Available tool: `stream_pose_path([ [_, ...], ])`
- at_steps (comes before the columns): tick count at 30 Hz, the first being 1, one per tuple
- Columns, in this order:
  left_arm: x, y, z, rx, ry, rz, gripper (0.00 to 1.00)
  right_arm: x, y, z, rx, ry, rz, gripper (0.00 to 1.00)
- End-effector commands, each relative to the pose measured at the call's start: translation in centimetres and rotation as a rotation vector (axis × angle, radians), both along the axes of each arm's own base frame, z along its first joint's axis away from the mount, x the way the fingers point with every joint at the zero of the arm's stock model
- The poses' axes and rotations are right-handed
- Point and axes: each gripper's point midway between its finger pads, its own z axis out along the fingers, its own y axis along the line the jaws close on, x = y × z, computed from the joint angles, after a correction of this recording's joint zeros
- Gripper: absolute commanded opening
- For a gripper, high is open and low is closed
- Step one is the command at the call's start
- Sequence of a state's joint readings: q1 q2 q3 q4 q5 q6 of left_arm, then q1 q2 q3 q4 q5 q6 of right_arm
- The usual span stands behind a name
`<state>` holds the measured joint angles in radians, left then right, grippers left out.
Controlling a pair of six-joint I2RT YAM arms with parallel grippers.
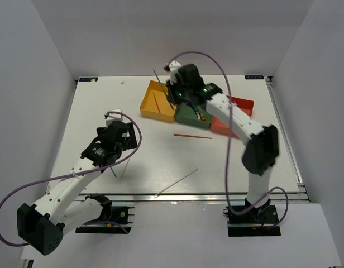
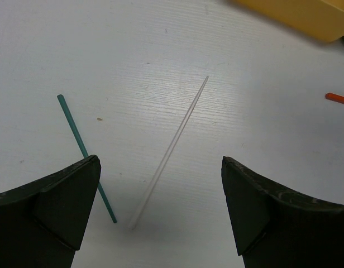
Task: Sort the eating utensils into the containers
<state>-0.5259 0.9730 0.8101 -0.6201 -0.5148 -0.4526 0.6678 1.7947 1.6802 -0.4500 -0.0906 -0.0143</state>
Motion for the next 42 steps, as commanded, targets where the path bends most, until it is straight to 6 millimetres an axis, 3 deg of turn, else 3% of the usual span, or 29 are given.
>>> stream_pose_path([
  [1,0.1,0.2,0.5,-0.001,-0.026,0.013,0.98,5.9,4.5,-1.2,0.081,0.083,-0.148,0.0],
  [3,0.1,0.3,0.4,0.002,-0.022,0.017,0.98,8.3,5.8,-0.8,0.103,0.048,-0.173,0.0],
  [4,0.1,0.2,0.3,0.001,-0.021,0.014,0.98,9.5,6.7,-3.0,0.088,0.06,-0.178,0.0],
  [5,0.0,0.2,0.3,0.001,-0.021,0.012,0.98,10.7,7.5,-1.0,0.134,0.007,-0.178,0.0],
  [6,0.0,0.2,0.3,0.001,-0.021,0.011,0.98,11.5,7.5,-1.4,0.13,-0.019,-0.194,0.0],
  [13,0.0,0.1,0.6,-0.008,-0.028,0.004,0.98,14.4,7.6,-3.3,0.087,-0.156,-0.209,0.03],
  [15,0.0,0.1,0.5,-0.006,-0.028,0.003,0.98,14.9,7.6,-3.6,0.07,-0.168,-0.207,0.14],
  [16,0.0,0.0,0.6,-0.009,-0.028,-0.002,0.98,15.0,7.5,-3.8,0.058,-0.177,-0.2,0.31],
  [19,0.1,-0.2,0.3,-0.007,-0.019,-0.007,0.98,15.0,7.3,-3.8,0.043,-0.19,-0.194,0.54],
  [20,0.1,-0.2,0.3,-0.006,-0.018,-0.007,0.98,14.9,7.2,-3.7,0.04,-0.191,-0.185,0.67],
  [23,0.1,-0.2,0.2,-0.004,-0.014,-0.008,0.98,14.5,6.3,-2.8,0.005,-0.214,-0.157,0.8],
  [24,0.1,-0.2,0.2,-0.003,-0.013,-0.008,0.98,13.6,6.4,-1.3,0.02,-0.225,-0.108,0.8],
  [25,0.1,-0.2,0.2,-0.004,-0.014,-0.007,0.98,12.4,6.0,-3.2,-0.023,-0.195,-0.056,0.8],
  [26,0.1,-0.1,0.2,-0.003,-0.014,-0.005,0.98,11.4,5.8,-3.4,-0.067,-0.23,0.039,0.79],
  [27,0.1,-0.1,0.3,-0.005,-0.017,-0.006,0.98,9.4,5.7,-1.2,-0.05,-0.264,0.129,0.79],
  [28,0.1,-0.1,0.3,-0.005,-0.017,-0.006,0.98,7.5,4.5,-4.8,-0.112,-0.212,0.188,0.77],
  [29,0.1,-0.2,0.3,-0.008,-0.02,-0.007,0.98,6.4,3.7,-5.3,-0.162,-0.238,0.268,0.77],
  [30,0.0,-0.1,0.3,-0.01,-0.02,-0.008,0.98,5.0,3.0,-3.9,-0.155,-0.259,0.307,0.76],
  [31,0.1,-0.2,0.4,-0.01,-0.022,-0.011,0.98,3.9,1.6,-6.3,-0.193,-0.213,0.319,0.74],
  [32,0.1,-0.3,0.4,-0.014,-0.022,-0.016,0.98,3.1,0.9,-5.4,-0.188,-0.222,0.331,0.73],
  [34,0.1,-0.3,0.3,-0.012,-0.019,-0.018,0.98,2.0,0.0,-6.2,-0.199,-0.191,0.367,0.71],
  [35,0.0,-0.4,0.3,-0.013,-0.017,-0.02,0.98,0.9,-0.7,-7.0,-0.214,-0.138,0.4,0.7],
  [42,0.0,-0.4,0.2,-0.015,-0.014,-0.024,0.98,-1.1,-2.5,-12.1,-0.351,0.05,0.486,0.59],
])
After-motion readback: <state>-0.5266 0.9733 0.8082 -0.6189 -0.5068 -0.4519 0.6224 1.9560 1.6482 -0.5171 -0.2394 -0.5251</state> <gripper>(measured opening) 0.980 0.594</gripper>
